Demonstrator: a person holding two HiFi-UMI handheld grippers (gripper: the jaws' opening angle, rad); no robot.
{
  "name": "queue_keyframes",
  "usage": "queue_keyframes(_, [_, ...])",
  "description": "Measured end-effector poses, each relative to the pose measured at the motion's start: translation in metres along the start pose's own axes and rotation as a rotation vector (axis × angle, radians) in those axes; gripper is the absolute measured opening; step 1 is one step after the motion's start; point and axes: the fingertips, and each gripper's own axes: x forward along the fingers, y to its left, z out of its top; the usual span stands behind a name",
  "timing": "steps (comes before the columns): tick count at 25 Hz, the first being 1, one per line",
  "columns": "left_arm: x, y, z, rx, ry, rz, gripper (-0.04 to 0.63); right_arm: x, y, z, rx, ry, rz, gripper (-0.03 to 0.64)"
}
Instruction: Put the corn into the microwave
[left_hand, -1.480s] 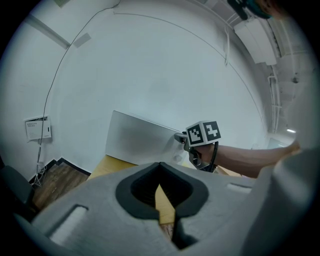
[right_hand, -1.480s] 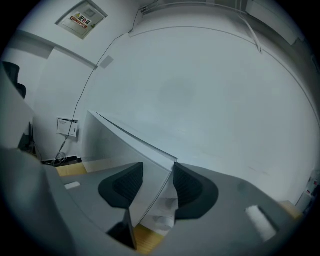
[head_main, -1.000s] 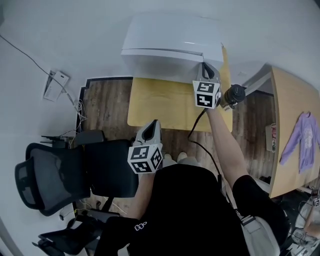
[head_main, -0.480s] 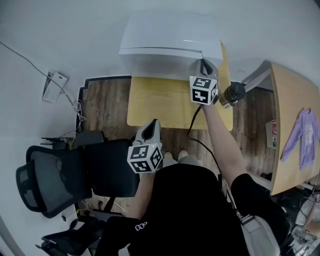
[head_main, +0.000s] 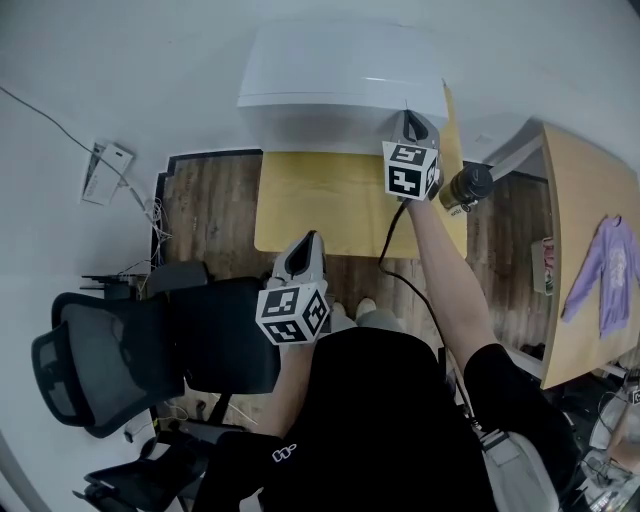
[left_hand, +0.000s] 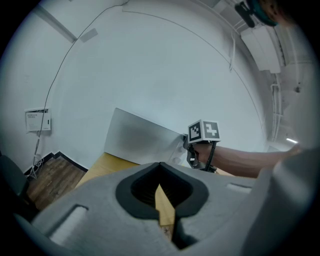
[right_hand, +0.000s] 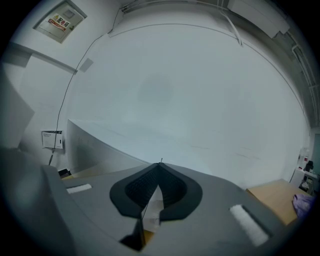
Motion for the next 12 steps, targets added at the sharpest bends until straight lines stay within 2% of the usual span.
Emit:
queue_keyframes(4, [0.003, -0.006, 0.005, 0.010, -0.005, -0.019, 0.000, -0.001, -0.001, 0.001, -0.005, -0.014, 0.002, 0.005])
queue_keyframes(8, [0.003, -0.004, 0.001, 0.006, 0.006, -0.026, 0.000, -0.002, 0.003, 0.002, 0.000, -0.022, 0.050, 0.005])
queue_keyframes(12, [0.003, -0.010, -0.003, 0.009, 0.010, -0.039, 0.000, -0.027, 0.004, 0.002, 0.062, -0.109, 0.121, 0.005])
